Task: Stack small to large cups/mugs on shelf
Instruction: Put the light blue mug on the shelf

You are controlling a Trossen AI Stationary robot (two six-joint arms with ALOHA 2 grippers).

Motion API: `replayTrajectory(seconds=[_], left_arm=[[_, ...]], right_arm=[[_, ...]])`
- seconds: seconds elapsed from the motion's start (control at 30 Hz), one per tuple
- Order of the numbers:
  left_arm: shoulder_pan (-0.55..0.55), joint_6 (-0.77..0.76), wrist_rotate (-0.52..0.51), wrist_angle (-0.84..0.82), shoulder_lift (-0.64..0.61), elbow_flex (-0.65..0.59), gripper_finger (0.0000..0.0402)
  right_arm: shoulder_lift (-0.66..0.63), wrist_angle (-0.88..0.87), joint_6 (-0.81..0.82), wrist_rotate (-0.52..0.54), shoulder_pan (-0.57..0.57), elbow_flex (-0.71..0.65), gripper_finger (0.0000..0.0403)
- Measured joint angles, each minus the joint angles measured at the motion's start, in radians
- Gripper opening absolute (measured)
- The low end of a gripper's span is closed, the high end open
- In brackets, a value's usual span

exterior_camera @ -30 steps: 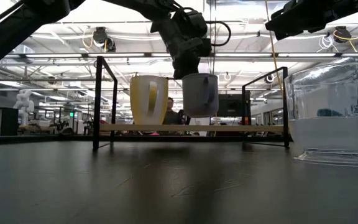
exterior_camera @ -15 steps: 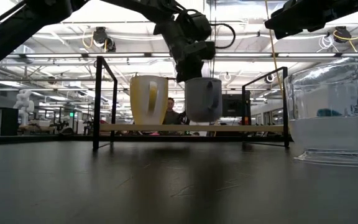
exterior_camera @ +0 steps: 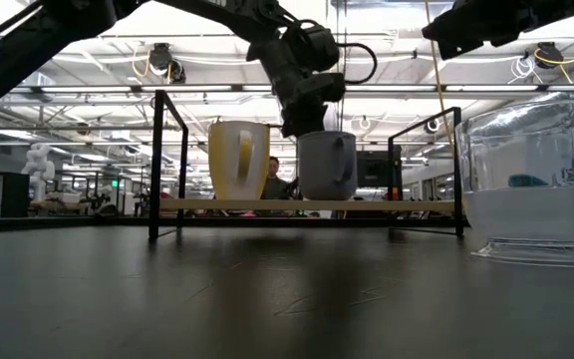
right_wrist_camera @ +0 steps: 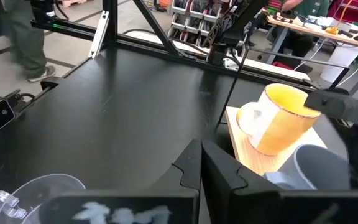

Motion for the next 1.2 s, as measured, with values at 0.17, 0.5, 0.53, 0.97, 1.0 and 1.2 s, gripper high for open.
replayTrajectory(seconds=[0.17,0.5,0.53,0.97,1.0,1.2], left_arm=[[0.007,-0.001,0.012,0.020,-0.005,-0.041,0.0004],[0.011,0.004,0.013,0.024,-0.006,-0.051,0.0004],[0.011,0.004,0.013,0.025,-0.005,-0.051,0.0005],[-0.008,0.008,-0.037,0.023,0.005,-0.058,0.0078],[-0.010,0.008,-0.045,0.023,0.003,-0.058,0.0080],[-0.042,0.007,-0.084,0.030,-0.002,-0.048,0.0080]], right_arm=[[0.000,0.009,0.000,0.000,0.000,0.000,0.0000],[0.000,0.008,0.000,0.000,0.000,0.000,0.0000],[0.000,0.008,0.000,0.000,0.000,0.000,0.0000],[0.000,0.008,0.000,0.000,0.000,0.000,0.0000],[0.000,0.008,0.001,0.000,0.000,0.000,0.0000],[0.000,0.008,0.008,0.000,0.000,0.000,0.0000]])
